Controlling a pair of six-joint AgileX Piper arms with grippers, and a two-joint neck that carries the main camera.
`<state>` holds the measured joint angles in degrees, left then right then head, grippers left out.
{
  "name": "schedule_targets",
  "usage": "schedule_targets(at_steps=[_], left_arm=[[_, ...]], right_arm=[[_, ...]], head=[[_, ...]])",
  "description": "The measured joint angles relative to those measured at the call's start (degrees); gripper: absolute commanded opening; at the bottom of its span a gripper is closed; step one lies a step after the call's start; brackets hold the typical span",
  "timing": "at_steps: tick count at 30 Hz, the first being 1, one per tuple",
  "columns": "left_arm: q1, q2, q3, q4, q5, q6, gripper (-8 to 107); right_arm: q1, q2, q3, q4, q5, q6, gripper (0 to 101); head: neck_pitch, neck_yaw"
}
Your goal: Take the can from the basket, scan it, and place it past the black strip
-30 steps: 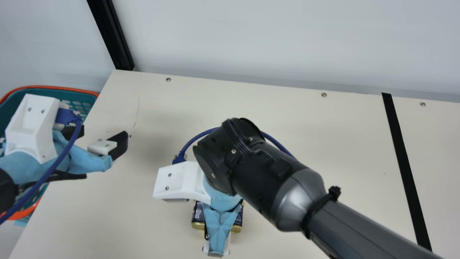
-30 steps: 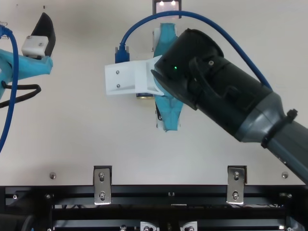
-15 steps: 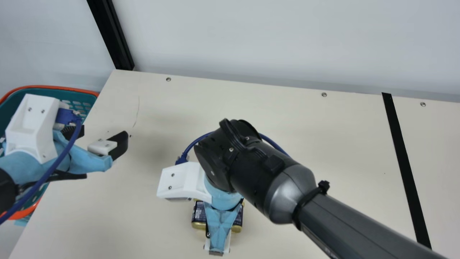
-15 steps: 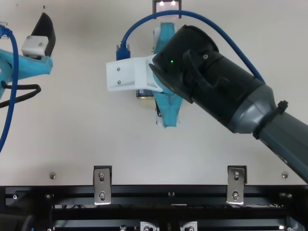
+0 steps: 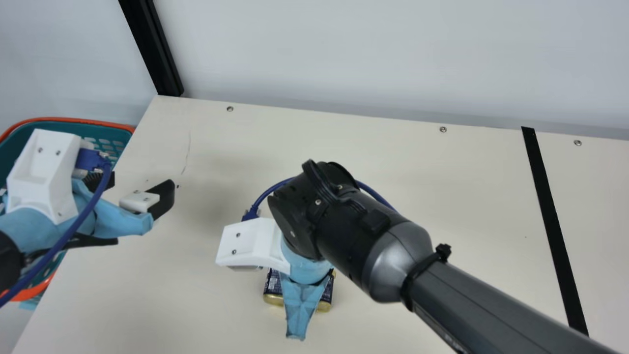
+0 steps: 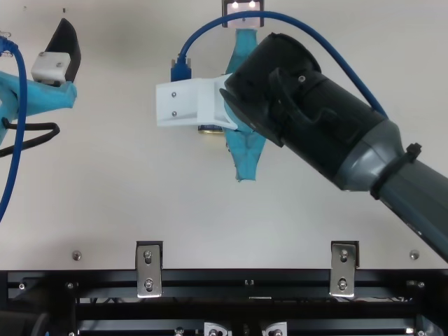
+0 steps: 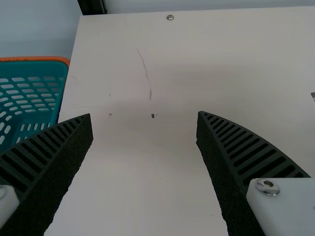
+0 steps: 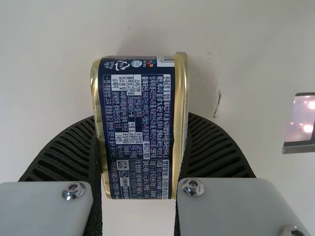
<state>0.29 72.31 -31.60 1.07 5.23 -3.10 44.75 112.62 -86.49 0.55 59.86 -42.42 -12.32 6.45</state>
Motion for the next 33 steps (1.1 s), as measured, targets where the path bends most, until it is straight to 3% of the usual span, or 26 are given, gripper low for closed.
schedule_targets(at_steps=[6,18,27,33], left_arm=[[0.0,0.0,0.0,0.0,0.0,0.0,90],[0.0,0.0,0.0,0.0,0.0,0.0,90],[0.0,0.0,0.0,0.0,0.0,0.0,90],[0.0,0.0,0.0,0.0,0.0,0.0,90]], right_arm=[[-1.64,-3.36,0.72,1.81,-2.28,2.34,0],[-6.99,-13.08,3.85,5.8,-10.34,7.59,0],[-11.82,-21.0,9.39,7.04,-16.46,12.13,0],[-16.22,-25.64,14.16,5.17,-19.22,15.15,0]], head=[[0.0,0.0],[0.0,0.0],[0.0,0.0],[0.0,-0.59]])
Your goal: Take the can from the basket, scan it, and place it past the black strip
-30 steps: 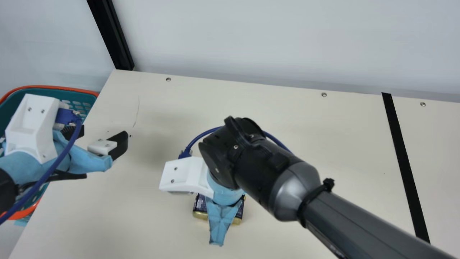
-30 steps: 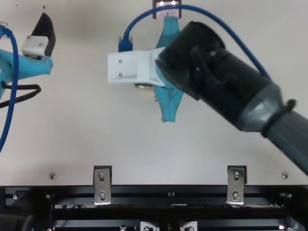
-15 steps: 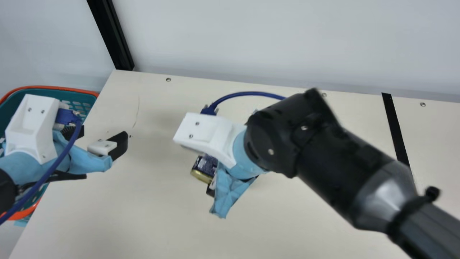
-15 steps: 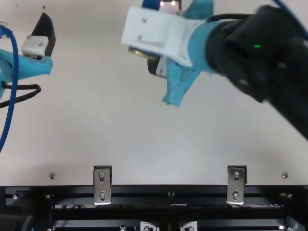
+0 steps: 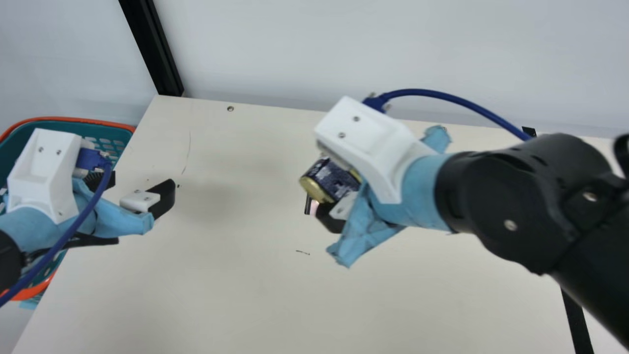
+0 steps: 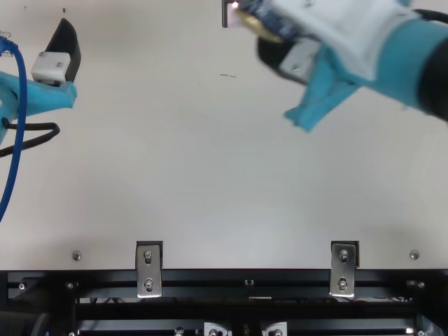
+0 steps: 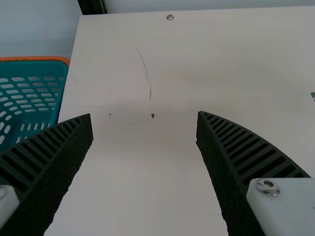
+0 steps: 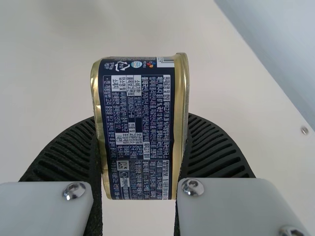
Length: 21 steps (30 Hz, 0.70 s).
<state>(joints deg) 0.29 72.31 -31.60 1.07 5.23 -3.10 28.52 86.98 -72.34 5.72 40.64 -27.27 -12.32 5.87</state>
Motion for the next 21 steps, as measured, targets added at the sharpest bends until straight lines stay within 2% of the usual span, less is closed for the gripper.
schedule_targets(at_steps=[12,21], left_arm=[[0.0,0.0,0.0,0.0,0.0,0.0,90],[0.0,0.0,0.0,0.0,0.0,0.0,90]], right_arm=[[-12.17,-8.04,9.56,-8.68,-2.11,8.41,0],[-23.34,-12.92,14.48,-12.43,-1.94,10.19,0]], head=[[0.29,-13.2],[0.29,-24.34]])
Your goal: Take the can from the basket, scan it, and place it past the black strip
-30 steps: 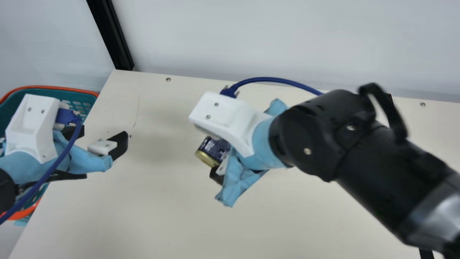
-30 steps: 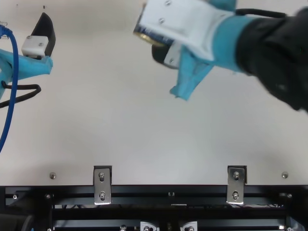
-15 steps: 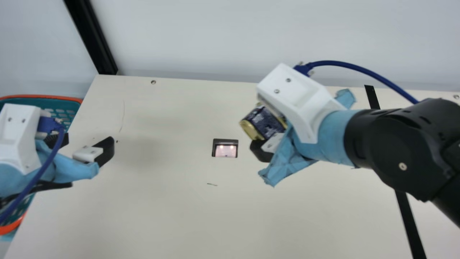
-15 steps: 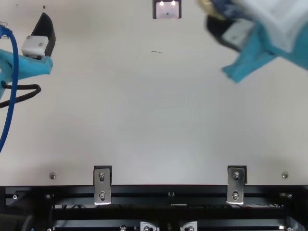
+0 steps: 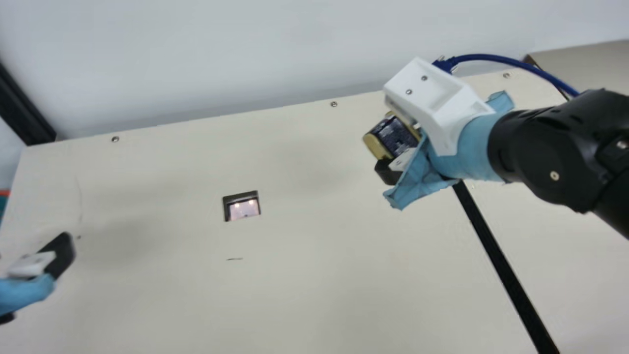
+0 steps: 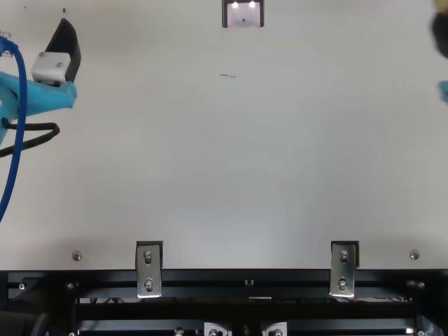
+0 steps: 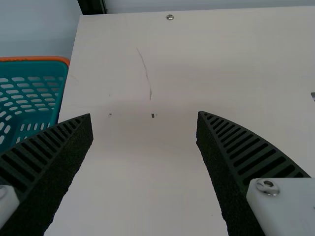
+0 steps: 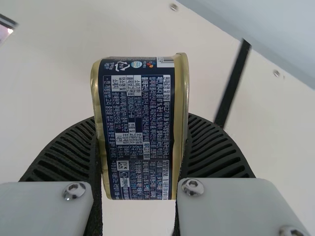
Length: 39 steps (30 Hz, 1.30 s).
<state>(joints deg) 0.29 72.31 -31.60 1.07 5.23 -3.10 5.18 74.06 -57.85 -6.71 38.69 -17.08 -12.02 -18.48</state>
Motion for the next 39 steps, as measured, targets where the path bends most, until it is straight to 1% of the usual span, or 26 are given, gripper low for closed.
schedule_targets(at_steps=[6,9,17,22,29,35,39], left_arm=[[0.0,0.0,0.0,0.0,0.0,0.0,90],[0.0,0.0,0.0,0.0,0.0,0.0,90],[0.0,0.0,0.0,0.0,0.0,0.0,90],[0.0,0.0,0.0,0.0,0.0,0.0,90],[0.0,0.0,0.0,0.0,0.0,0.0,90],[0.0,0.0,0.0,0.0,0.0,0.0,90],[0.0,0.0,0.0,0.0,0.0,0.0,90]], right_arm=[[-7.81,-1.95,1.54,0.24,1.13,-2.81,0],[-12.03,-2.5,1.82,0.92,1.34,-4.75,0],[-22.21,-2.24,1.74,1.92,1.29,-10.37,0],[-27.81,-0.35,0.55,3.05,1.07,-14.07,0],[-33.15,4.1,-2.47,3.73,1.17,-19.03,0],[-35.69,8.61,-5.68,6.19,2.65,-23.28,0],[-36.53,11.54,-6.86,7.68,4.09,-25.24,0]], head=[[0.0,-7.04],[-0.29,-9.09],[-0.29,-9.09],[0.0,-9.09],[-0.29,-9.09],[-0.29,-9.09],[0.0,-9.09]])
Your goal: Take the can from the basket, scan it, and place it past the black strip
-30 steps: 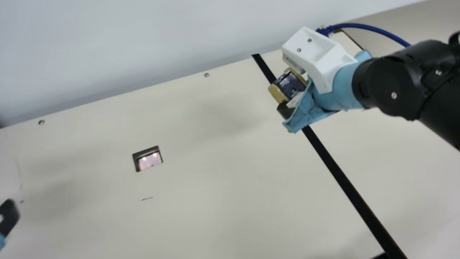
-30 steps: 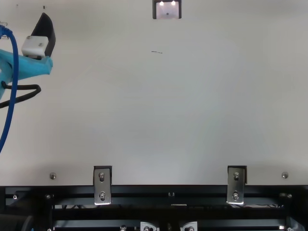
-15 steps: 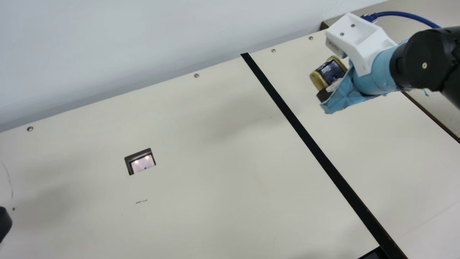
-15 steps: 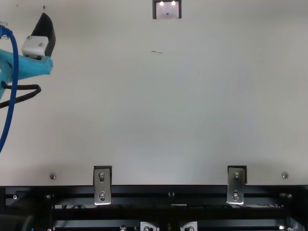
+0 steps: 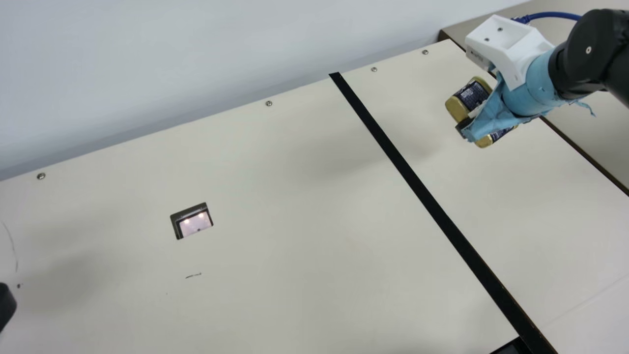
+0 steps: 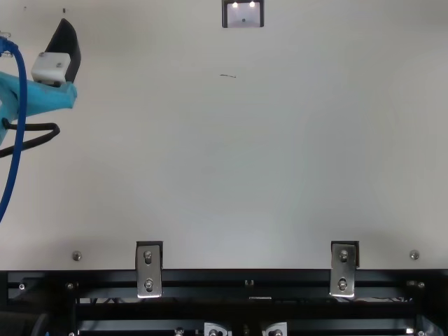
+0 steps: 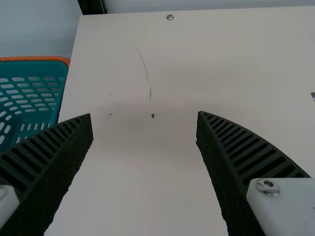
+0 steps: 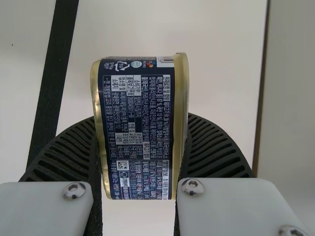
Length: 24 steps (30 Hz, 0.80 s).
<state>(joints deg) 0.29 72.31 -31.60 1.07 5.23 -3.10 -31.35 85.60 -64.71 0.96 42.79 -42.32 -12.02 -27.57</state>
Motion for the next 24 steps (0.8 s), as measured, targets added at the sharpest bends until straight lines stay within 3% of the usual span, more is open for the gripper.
schedule_targets(at_steps=[21,23,24], left_arm=[[0.0,0.0,0.0,0.0,0.0,0.0,90],[0.0,0.0,0.0,0.0,0.0,0.0,90],[0.0,0.0,0.0,0.0,0.0,0.0,90]], right_arm=[[0.9,8.69,0.75,0.35,2.41,0.25,1],[1.09,8.82,0.93,0.3,2.3,0.72,33],[1.09,8.94,1.12,0.3,2.3,0.95,101]], head=[[-0.59,0.0],[-0.59,0.0],[-0.59,0.0]])
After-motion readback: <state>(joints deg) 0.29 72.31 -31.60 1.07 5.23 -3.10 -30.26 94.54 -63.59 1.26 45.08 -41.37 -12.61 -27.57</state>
